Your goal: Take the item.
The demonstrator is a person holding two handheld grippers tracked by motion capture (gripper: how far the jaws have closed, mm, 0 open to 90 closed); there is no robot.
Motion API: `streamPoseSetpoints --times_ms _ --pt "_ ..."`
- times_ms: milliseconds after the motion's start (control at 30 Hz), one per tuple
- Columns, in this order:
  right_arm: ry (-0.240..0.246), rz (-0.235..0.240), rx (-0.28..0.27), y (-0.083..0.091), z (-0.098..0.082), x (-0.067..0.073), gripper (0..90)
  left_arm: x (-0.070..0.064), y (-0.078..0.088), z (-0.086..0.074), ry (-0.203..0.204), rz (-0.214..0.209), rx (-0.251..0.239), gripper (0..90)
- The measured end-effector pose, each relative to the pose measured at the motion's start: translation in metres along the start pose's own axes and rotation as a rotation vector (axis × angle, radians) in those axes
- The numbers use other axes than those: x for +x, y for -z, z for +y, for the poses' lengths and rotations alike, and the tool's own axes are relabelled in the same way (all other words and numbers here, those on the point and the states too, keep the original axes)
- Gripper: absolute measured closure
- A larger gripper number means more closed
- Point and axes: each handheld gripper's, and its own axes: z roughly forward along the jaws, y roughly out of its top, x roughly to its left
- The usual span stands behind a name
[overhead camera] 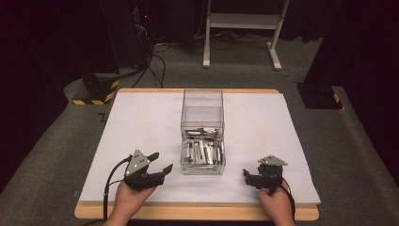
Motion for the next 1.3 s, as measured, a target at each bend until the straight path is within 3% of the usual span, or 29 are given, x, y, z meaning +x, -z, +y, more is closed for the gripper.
streamPoseSetpoints --times_ms 1300 --pt "-0.001 0.001 0.000 0.000 0.000 0.000 9.4 -0.031 -0.042 0.016 -0.002 -0.051 0.002 35.0"
